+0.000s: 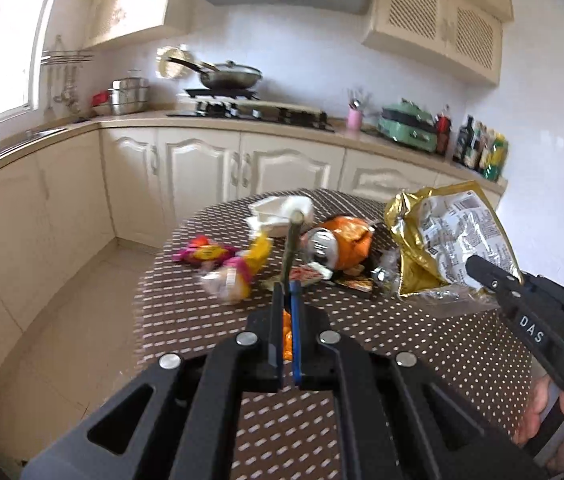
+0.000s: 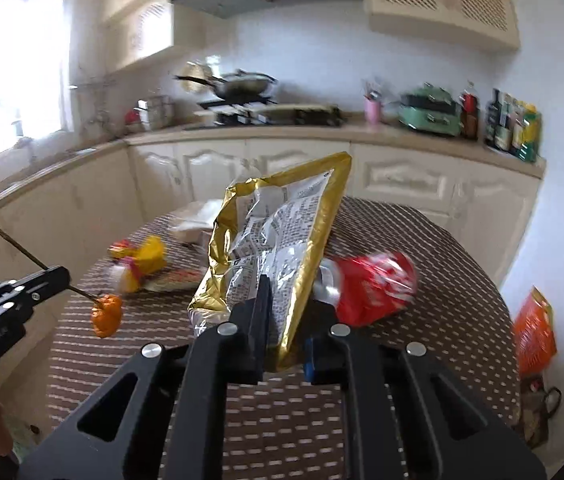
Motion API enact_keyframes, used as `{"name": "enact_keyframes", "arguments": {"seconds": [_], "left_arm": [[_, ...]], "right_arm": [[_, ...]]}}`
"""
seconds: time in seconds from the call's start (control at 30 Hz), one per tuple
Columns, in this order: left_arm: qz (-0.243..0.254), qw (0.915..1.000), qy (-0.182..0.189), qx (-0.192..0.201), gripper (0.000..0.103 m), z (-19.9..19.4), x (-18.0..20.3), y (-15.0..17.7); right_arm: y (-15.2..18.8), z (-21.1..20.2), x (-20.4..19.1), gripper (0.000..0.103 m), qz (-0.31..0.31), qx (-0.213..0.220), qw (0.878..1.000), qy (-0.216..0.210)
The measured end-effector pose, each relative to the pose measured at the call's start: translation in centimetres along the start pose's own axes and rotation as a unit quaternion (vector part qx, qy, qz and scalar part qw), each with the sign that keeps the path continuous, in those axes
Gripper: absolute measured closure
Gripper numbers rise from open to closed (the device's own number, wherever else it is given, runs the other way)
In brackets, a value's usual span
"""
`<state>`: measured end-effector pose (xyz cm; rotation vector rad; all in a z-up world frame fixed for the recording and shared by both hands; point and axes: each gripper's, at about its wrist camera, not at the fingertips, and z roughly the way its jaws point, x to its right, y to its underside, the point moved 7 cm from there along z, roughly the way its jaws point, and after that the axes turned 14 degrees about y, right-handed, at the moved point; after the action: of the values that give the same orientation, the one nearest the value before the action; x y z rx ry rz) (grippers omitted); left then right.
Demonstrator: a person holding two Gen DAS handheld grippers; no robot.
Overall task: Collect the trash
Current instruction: 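Grasp the orange fruit stick with the left tool while the right tool grasps the gold snack bag, then carry both items over the blue bin and open both tools to drop them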
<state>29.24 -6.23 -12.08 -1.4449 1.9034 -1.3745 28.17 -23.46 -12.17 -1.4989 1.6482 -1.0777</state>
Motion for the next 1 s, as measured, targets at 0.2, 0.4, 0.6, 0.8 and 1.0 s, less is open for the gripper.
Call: {"name": "enact_keyframes", "arguments": {"seconds": [0.2,0.4,0.6,0.8,1.0], "left_arm": [[-0.042,0.9969,-0.062,0.025,0.101,-6.7,-6.0,2.1],[-0.111,0.9841,-0.138,0.019,0.101,-12.0,-14.4,7.0],[-0.18,0.9647,-0.192,-0.006,0.101,-15.1,-21.6,12.8],[-0.213,0.9514,-0.216,-0.055,0.101,-13.6,-26.5,18.2],[-0.246,0.9405,-0.207,-0.112,0.1,-9.1,-30.7,22.9]], "right_arm": [[0.8,-2.8,-9.6,0.091,-0.064,0.01,0.994,-0.091],[4.6,-4.6,-20.3,0.091,-0.138,-0.015,0.975,-0.176],[10.3,-4.4,-29.1,0.091,-0.218,-0.06,0.949,-0.221],[15.9,-1.3,-33.8,0.091,-0.27,-0.113,0.931,-0.219],[21.2,4.1,-35.7,0.091,-0.298,-0.171,0.917,-0.204]]}}
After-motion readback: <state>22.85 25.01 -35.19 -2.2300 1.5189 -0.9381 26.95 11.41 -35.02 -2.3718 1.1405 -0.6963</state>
